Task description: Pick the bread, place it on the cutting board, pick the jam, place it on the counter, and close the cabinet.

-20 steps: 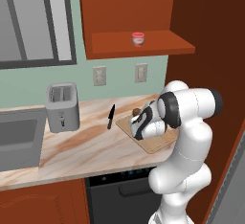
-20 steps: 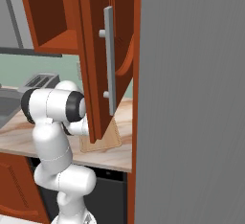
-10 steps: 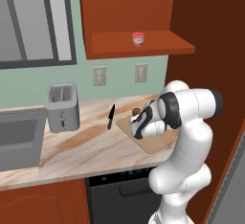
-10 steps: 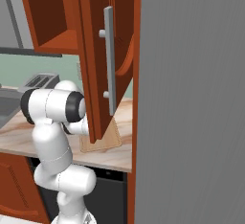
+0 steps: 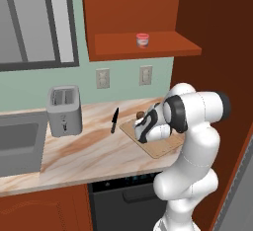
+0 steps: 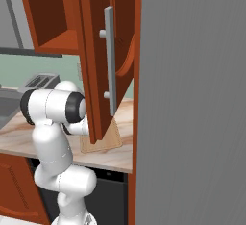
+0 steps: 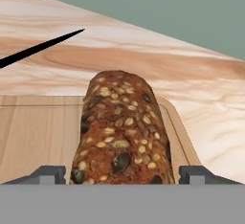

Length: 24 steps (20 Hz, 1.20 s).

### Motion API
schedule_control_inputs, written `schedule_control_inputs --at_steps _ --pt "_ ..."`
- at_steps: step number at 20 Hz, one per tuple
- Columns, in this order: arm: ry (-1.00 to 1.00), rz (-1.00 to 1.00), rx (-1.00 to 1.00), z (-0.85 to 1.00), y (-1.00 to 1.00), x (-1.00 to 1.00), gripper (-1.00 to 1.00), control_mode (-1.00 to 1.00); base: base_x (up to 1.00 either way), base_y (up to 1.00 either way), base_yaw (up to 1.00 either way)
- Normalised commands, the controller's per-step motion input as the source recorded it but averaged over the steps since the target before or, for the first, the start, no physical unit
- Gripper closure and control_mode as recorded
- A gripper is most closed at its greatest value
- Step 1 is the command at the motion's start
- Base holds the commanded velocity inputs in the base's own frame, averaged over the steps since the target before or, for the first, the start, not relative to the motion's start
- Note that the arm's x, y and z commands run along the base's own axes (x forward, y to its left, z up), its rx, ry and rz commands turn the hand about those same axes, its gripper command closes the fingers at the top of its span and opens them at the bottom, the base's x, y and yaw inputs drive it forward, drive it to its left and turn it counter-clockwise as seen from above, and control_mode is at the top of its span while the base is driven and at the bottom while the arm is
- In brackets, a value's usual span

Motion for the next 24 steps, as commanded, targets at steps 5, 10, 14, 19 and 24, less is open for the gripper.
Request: schedule_control_inputs --at_steps 5,10,14,19,24 --pt "0.00 0.00 0.00 0.00 0.00 0.00 -1.00 -1.00 0.00 0.00 0.00" --pt "0.00 0.00 0.00 0.03 0.00 0.00 -1.00 -1.00 0.00 0.00 0.00" --pt "-0.02 0.00 0.00 0.21 0.00 0.00 -1.00 -1.00 0.00 0.00 0.00" --pt "-0.08 0.00 0.00 0.33 0.00 0.00 -1.00 -1.00 0.00 0.00 0.00" --pt "-0.09 0.00 0.00 0.44 0.00 0.00 -1.00 -1.00 0.00 0.00 0.00"
